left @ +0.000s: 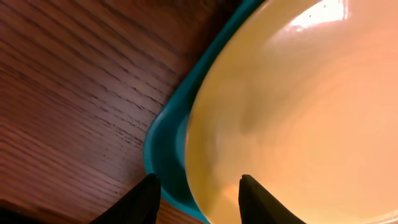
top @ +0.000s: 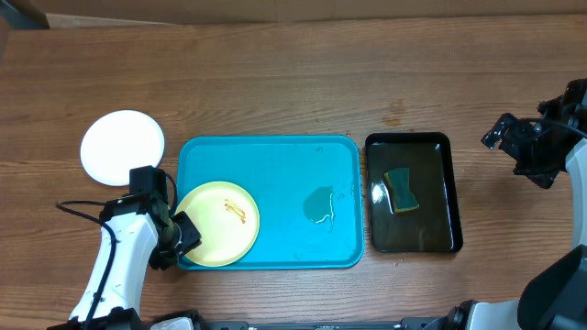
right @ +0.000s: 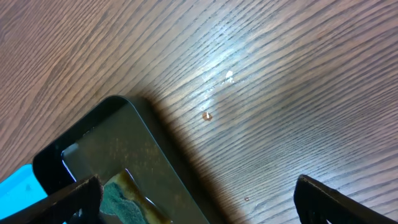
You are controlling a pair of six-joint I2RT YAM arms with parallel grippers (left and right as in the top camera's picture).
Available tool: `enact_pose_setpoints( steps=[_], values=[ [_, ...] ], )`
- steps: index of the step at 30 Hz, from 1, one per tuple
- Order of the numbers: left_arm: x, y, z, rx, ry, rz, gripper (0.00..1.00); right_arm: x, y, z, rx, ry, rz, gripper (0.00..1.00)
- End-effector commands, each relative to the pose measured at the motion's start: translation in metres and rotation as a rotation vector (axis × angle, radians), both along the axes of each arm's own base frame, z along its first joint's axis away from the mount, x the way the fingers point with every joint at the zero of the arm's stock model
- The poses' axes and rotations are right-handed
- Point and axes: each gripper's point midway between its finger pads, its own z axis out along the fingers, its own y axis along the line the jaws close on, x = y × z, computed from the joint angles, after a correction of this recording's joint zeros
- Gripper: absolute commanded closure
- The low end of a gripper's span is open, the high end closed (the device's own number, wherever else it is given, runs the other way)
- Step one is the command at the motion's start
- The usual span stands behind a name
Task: Clean dirty plates on tray and stack at the side
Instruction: 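Release the stacked plate and reach the left gripper to the yellow plate, then grip the yellow plate's rim with the left gripper and tilt it up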
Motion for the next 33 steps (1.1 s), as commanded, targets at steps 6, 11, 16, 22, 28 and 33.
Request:
enact_pose_setpoints(
  steps=[6, 11, 16, 22, 28, 33],
  values=[
    [0.014, -0.001, -0.004, -0.007, -0.063, 0.009, 0.66, 0.004, -0.002, 0.005, -0.001, -0.018, -0.004, 0.0],
    [0.015, -0.004, -0.01, -0.021, -0.075, 0.009, 0.69, 0.004, -0.002, 0.005, -0.001, -0.018, -0.004, 0.0],
    [0.012, -0.007, -0.012, -0.039, -0.069, 0.01, 0.69, 0.004, -0.002, 0.005, -0.001, -0.018, -0.004, 0.0],
    [0.014, 0.0, -0.008, -0.006, -0.069, 0.016, 0.6, 0.004, -0.002, 0.005, -0.001, -0.018, -0.004, 0.0],
    [0.022, -0.001, 0.013, -0.021, -0.07, -0.011, 0.64, 0.004, -0.002, 0.005, -0.001, -0.018, -0.004, 0.0],
    [0.022, -0.001, 0.028, -0.026, -0.05, -0.033, 0.64, 0.004, -0.002, 0.005, -0.001, -0.018, -0.004, 0.0]
  ],
)
